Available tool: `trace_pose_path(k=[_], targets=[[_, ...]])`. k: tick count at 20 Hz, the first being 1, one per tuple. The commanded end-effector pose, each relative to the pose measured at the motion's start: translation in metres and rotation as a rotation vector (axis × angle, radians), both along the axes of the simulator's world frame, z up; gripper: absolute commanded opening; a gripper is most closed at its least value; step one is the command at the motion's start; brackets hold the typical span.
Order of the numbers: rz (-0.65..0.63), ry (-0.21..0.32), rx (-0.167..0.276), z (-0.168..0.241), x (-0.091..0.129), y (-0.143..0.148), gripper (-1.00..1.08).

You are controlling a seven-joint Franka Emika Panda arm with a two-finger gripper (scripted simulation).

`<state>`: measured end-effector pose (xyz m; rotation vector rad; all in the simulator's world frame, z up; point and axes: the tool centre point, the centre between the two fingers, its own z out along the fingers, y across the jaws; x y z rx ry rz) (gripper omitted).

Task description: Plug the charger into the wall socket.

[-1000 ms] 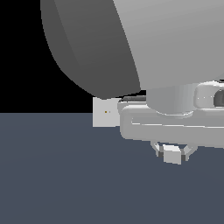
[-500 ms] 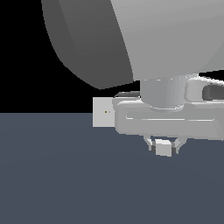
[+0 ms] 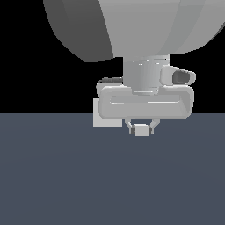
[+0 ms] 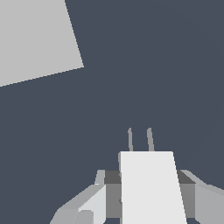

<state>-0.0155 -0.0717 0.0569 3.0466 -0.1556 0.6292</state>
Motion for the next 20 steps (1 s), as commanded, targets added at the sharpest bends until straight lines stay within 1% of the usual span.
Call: trace_pose_path(k=[1,5,10,15,20], targets=[[0.068,-0.001,-0.001,0.010,0.009,0.014,-1.00],[0.165,-0.001,-0.001,0.024,0.019,0.035,-1.00],[0.250,0.001,0.002,0.036,0.026,0.055,-1.00],[0.299,0.003,0.004,0.042,0.029,0.067,-1.00],[0.316,0.004,0.005,0.044,0.029,0.072,-1.00]])
